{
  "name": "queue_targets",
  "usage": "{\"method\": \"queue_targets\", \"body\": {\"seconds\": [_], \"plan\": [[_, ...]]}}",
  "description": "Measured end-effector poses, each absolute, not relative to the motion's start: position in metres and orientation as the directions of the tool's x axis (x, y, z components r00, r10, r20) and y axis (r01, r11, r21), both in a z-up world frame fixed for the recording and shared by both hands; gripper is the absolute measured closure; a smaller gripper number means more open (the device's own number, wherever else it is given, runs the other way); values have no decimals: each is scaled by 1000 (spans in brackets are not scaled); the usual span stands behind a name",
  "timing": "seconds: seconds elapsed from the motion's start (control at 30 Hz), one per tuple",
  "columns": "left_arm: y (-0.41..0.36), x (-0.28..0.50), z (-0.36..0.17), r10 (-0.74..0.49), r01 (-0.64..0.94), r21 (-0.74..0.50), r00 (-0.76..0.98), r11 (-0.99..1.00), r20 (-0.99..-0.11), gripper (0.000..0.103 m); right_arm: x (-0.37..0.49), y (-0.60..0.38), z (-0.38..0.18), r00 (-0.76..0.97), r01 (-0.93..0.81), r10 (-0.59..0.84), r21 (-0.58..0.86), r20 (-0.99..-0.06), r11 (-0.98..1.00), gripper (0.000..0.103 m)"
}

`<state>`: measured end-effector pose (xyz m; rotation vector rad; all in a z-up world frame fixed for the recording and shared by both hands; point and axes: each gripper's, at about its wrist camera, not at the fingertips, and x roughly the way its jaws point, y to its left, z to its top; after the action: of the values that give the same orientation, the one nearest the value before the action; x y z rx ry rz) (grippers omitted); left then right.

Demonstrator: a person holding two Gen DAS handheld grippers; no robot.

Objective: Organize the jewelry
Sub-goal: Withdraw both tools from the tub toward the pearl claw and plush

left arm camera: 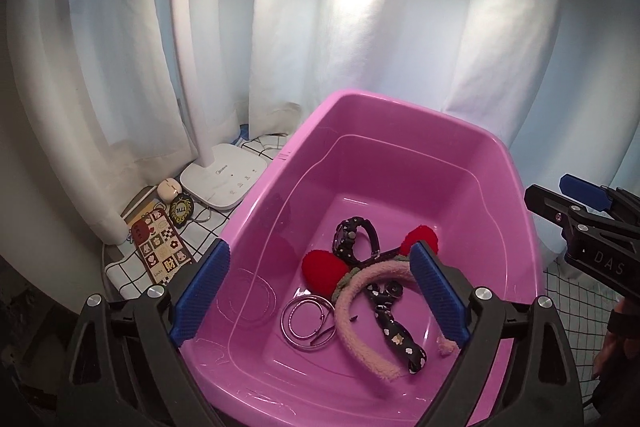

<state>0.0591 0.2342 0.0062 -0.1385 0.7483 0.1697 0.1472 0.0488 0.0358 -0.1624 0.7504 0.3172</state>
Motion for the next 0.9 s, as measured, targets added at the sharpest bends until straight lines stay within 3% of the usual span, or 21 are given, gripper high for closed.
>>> {"method": "queue_targets", "body": {"seconds": [0.5, 0.9], "plan": [[167, 34, 27, 19, -109, -90, 736, 990, -677, 13, 73, -44, 46, 736, -221, 192, 37, -649, 974, 41], [96, 18, 35, -102, 14, -138, 744, 990, -660, 13, 31, -129, 24, 731, -73, 95, 61, -675, 995, 40]]}}
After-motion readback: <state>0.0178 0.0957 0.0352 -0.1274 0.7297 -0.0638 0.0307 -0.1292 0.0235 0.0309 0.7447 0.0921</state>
